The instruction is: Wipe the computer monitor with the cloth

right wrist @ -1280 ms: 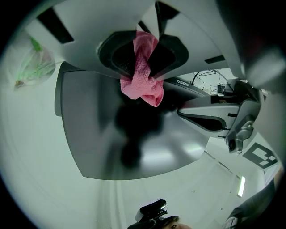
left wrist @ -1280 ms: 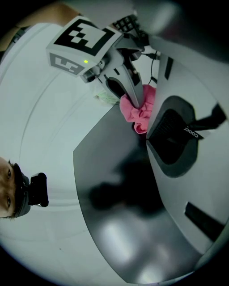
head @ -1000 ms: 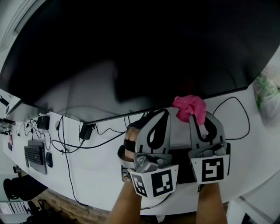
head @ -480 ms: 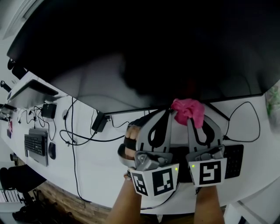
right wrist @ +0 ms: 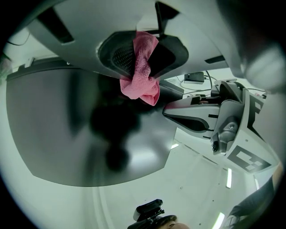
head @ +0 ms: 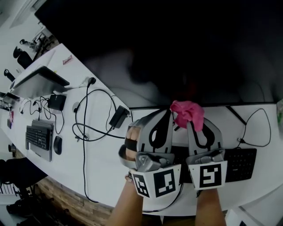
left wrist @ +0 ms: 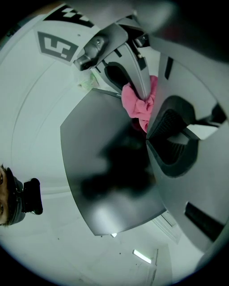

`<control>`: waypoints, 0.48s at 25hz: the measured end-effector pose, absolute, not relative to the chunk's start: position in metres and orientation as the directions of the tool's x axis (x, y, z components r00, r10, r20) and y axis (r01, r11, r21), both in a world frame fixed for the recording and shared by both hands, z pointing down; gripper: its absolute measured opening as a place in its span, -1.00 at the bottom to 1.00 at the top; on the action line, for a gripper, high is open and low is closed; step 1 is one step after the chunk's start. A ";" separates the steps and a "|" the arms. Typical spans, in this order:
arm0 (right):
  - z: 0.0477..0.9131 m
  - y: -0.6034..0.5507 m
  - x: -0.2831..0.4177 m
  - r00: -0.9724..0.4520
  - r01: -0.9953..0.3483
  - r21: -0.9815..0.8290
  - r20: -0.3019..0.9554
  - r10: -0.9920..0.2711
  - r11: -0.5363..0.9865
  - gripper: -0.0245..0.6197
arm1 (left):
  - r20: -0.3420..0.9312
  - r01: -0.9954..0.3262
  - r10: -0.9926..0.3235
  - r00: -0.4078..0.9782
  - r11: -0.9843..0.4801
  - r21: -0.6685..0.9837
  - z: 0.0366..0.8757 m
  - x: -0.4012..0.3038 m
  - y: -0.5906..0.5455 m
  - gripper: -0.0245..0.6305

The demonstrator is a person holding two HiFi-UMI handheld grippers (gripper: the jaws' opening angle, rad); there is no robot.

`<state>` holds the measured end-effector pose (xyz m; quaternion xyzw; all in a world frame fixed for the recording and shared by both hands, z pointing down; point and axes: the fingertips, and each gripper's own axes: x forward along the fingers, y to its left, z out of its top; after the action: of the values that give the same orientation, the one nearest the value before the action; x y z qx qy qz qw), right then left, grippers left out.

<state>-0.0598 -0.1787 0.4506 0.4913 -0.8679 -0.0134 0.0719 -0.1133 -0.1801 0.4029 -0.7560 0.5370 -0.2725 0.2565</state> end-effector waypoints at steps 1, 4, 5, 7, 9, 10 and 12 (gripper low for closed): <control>0.450 -0.178 -0.068 -0.513 -0.847 0.097 0.106 -0.852 0.523 -0.73 | 0.136 -0.674 -0.953 0.270 -0.288 -0.681 0.403 -0.121 -0.180 -0.91; 0.452 -0.177 -0.091 -0.531 -0.836 0.102 0.103 -0.841 0.539 -0.73 | 0.134 -0.678 -0.958 0.253 -0.275 -0.682 0.403 -0.143 -0.178 -0.91; 0.453 -0.177 -0.098 -0.534 -0.833 0.099 0.108 -0.838 0.544 -0.73 | 0.134 -0.679 -0.960 0.247 -0.270 -0.682 0.402 -0.150 -0.178 -0.91; 0.456 -0.176 -0.112 -0.539 -0.830 0.092 0.123 -0.833 0.551 -0.73 | 0.133 -0.681 -0.962 0.238 -0.263 -0.683 0.402 -0.164 -0.178 -0.91; 0.456 -0.176 -0.126 -0.546 -0.826 0.089 0.121 -0.829 0.557 -0.73 | 0.134 -0.680 -0.963 0.235 -0.261 -0.685 0.402 -0.177 -0.178 -0.91; 0.456 -0.176 -0.133 -0.550 -0.824 0.090 0.117 -0.827 0.560 -0.73 | 0.134 -0.679 -0.963 0.234 -0.260 -0.686 0.403 -0.184 -0.178 -0.91; 0.456 -0.176 -0.147 -0.559 -0.818 0.093 0.108 -0.822 0.568 -0.73 | 0.135 -0.681 -0.964 0.228 -0.257 -0.686 0.405 -0.197 -0.177 -0.91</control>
<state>-0.1470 -0.1758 0.4559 0.4646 -0.8826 -0.0159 0.0698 -0.1971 -0.1774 0.4048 -0.7416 0.5546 -0.2801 0.2529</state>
